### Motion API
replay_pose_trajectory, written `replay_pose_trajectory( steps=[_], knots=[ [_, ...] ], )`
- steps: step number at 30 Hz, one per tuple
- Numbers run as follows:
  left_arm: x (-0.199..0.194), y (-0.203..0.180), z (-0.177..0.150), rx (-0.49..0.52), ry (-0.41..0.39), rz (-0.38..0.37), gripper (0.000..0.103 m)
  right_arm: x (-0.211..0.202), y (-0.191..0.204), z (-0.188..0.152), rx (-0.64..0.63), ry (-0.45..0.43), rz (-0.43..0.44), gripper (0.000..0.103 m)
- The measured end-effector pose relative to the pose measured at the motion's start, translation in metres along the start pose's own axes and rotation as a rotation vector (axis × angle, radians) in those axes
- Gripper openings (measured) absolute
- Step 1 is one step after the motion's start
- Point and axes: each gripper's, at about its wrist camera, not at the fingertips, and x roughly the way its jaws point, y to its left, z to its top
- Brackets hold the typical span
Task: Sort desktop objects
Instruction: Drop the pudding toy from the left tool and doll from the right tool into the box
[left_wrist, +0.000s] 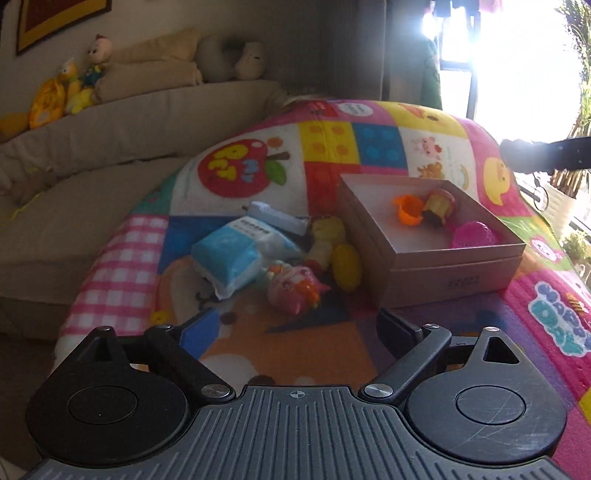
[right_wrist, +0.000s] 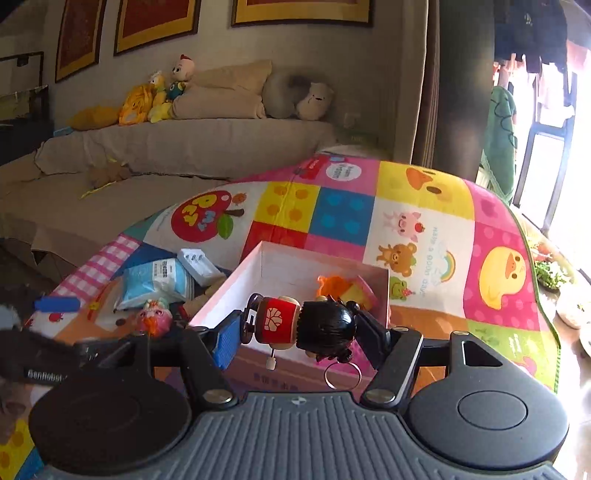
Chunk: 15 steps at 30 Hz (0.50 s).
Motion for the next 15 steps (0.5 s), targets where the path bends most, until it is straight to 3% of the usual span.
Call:
replay_pose_trajectory(
  steps=[7,11,15],
  knots=[
    [-0.002,0.016,-0.004,-0.067,-0.008,0.031,0.097,0.028,0.003,0.055,0.033,-0.042,0.006,0.069],
    [0.002,0.019,-0.012,-0.058,-0.004,0.051,0.098,0.032,0.014,0.049,0.018,-0.018,0.043,0.069],
    [0.005,0.030,-0.018,-0.092,-0.009,0.127,0.098,0.040,0.049,0.022,-0.080,0.029,0.072,0.069]
  ],
)
